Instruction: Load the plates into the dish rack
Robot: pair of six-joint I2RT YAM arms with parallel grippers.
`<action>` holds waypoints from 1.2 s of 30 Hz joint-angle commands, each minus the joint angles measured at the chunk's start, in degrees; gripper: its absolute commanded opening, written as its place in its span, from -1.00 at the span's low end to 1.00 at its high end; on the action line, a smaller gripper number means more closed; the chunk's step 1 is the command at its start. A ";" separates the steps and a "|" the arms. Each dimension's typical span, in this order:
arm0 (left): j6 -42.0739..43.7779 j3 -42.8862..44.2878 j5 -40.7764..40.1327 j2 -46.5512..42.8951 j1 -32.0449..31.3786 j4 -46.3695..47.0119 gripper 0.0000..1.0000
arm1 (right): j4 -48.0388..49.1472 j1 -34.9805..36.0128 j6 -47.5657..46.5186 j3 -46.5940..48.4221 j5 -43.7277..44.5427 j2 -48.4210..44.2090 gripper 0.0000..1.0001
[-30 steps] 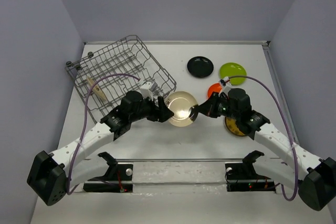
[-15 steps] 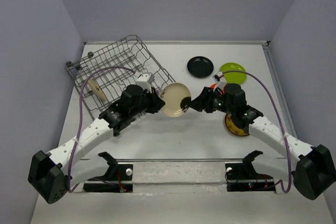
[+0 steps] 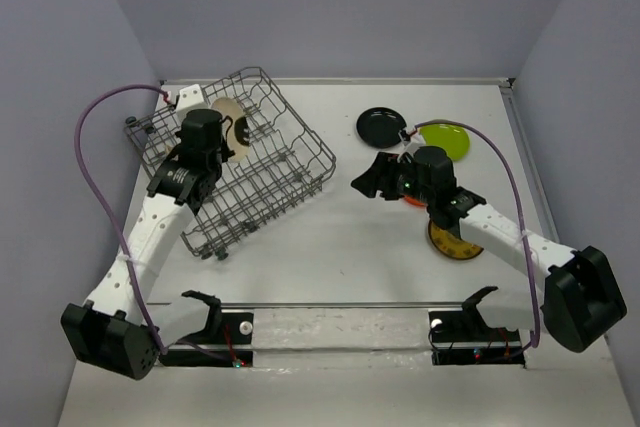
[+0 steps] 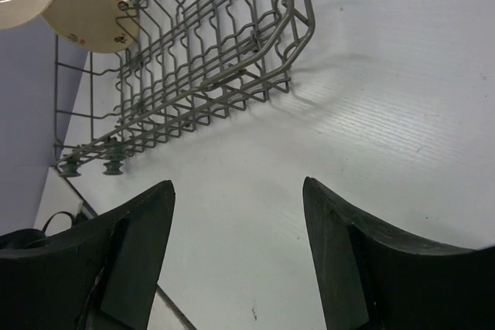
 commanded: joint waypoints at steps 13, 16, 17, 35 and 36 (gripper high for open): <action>-4.75 16.80 -27.60 24.35 2.31 -16.87 -0.89 | 11.46 0.48 -2.46 -5.06 3.03 4.95 0.41; -6.33 17.42 -29.44 26.02 2.22 -18.45 -0.89 | 12.08 0.48 -2.20 -4.97 2.15 6.27 0.40; -6.60 17.33 -29.88 26.37 2.22 -18.63 -0.89 | 12.17 0.48 -2.03 -4.89 1.80 6.53 0.40; -14.24 14.17 -32.26 31.03 1.78 -18.01 -0.89 | 13.40 0.48 -1.32 -4.62 -1.98 8.47 0.39; -14.42 14.17 -32.00 31.30 1.61 -17.93 -0.89 | 13.49 0.48 -1.32 -4.62 -1.98 8.47 0.39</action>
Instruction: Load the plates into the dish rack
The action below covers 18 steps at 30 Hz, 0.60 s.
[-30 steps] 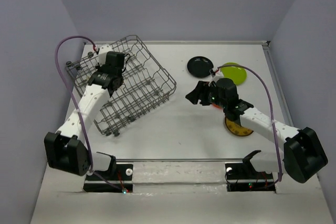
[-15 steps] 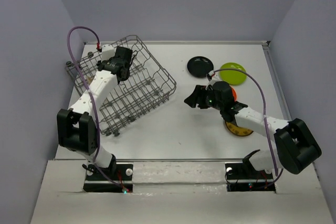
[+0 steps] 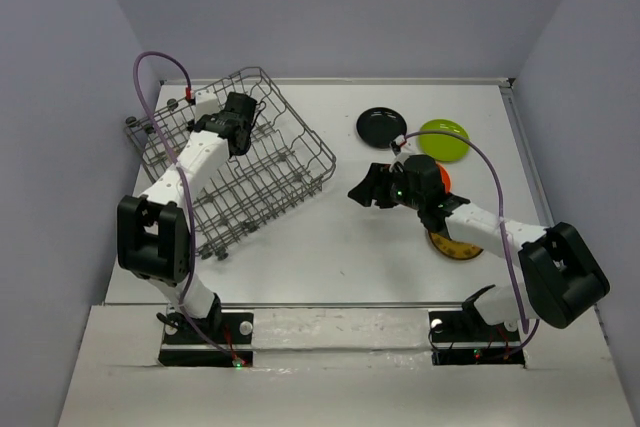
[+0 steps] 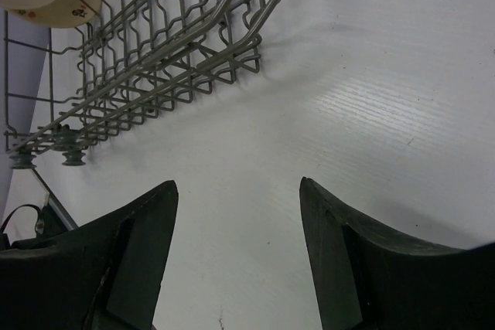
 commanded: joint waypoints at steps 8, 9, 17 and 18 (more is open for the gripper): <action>-4.35 -0.85 -4.70 3.66 -1.79 2.49 -0.89 | 4.03 0.48 0.08 0.21 -1.41 0.62 0.39; -4.44 -1.20 -5.05 3.84 -1.96 2.75 -0.89 | 3.94 0.48 0.08 0.21 -1.50 0.45 0.39; -5.23 -3.66 -5.85 5.51 -2.05 4.16 -0.89 | 4.20 0.48 0.25 0.30 -2.82 0.54 0.38; -5.23 -3.84 -5.76 5.69 -2.05 4.34 -0.89 | 4.20 0.48 0.25 0.30 -2.82 0.54 0.38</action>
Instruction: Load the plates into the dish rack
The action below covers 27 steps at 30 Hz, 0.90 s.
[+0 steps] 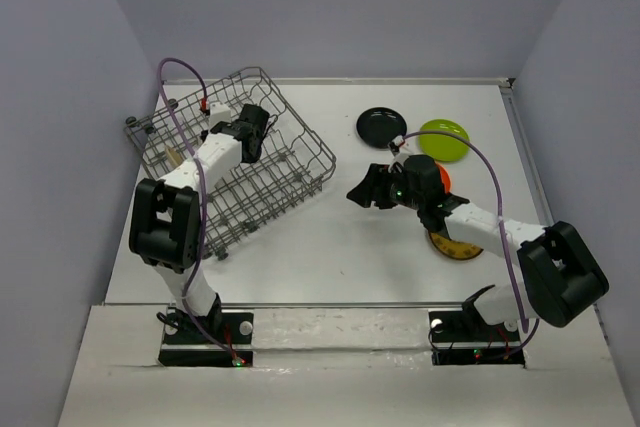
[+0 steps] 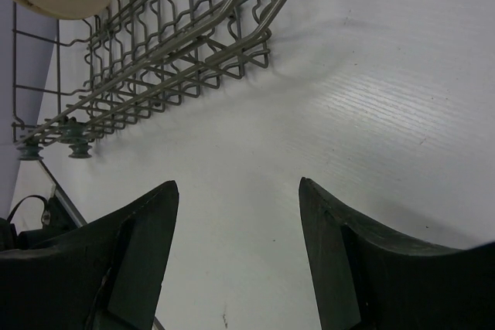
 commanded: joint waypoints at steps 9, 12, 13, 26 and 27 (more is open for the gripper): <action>-2.56 -2.56 -4.38 1.94 -0.17 3.96 -0.89 | 3.98 0.48 0.21 -0.14 -0.94 -0.98 0.38; -2.30 -2.91 -4.38 2.55 -0.17 4.48 -0.78 | 3.90 0.48 0.30 -0.14 -1.03 -0.89 0.38; -2.30 -2.82 -4.29 2.55 -0.17 4.48 -0.78 | 3.90 0.48 0.30 -0.14 -1.03 -0.98 0.38; 0.42 -4.40 -4.20 -0.52 -0.26 6.59 -0.16 | 3.98 0.48 0.21 -0.32 -1.11 -1.68 0.38; 0.77 -4.32 -4.20 -1.13 -0.26 6.51 -0.15 | 3.98 0.48 0.21 -0.32 -1.11 -1.77 0.38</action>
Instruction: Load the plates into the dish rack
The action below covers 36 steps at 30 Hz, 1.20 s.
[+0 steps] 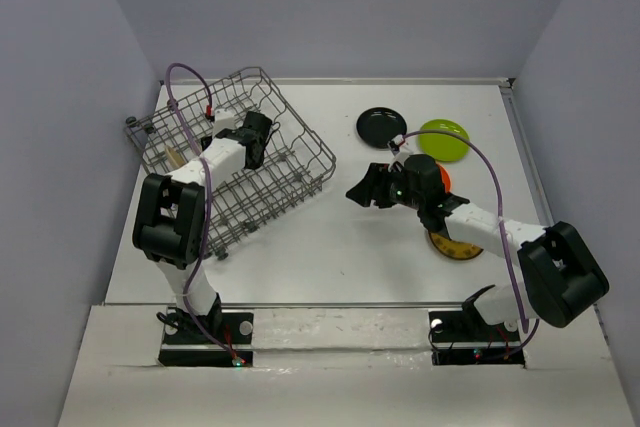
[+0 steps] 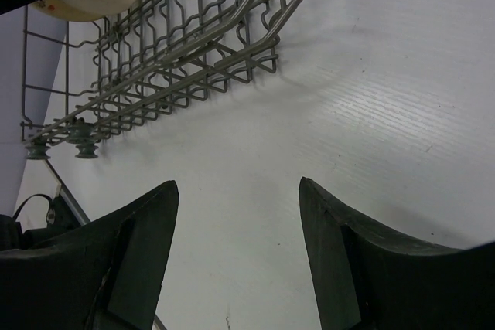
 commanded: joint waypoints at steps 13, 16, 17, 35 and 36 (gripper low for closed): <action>1.72 -1.08 -3.59 -9.16 -1.69 0.95 0.34 | 2.04 0.48 -0.40 -0.32 0.57 -2.21 0.39; 2.34 -0.56 -3.59 -10.75 -2.39 0.69 0.51 | 1.68 0.48 -0.58 -0.23 1.45 -2.30 0.39; 2.60 -0.30 -3.51 -11.19 -2.57 0.60 0.54 | 1.60 0.48 -0.67 -0.23 1.71 -2.38 0.39; 11.92 0.26 16.25 -29.19 -14.52 14.90 0.78 | -2.71 -1.53 -1.46 -2.69 19.63 -7.30 0.23; 12.27 -1.51 20.97 -32.25 -14.52 16.41 0.79 | -3.06 -2.84 -1.11 -2.78 19.56 -7.13 0.17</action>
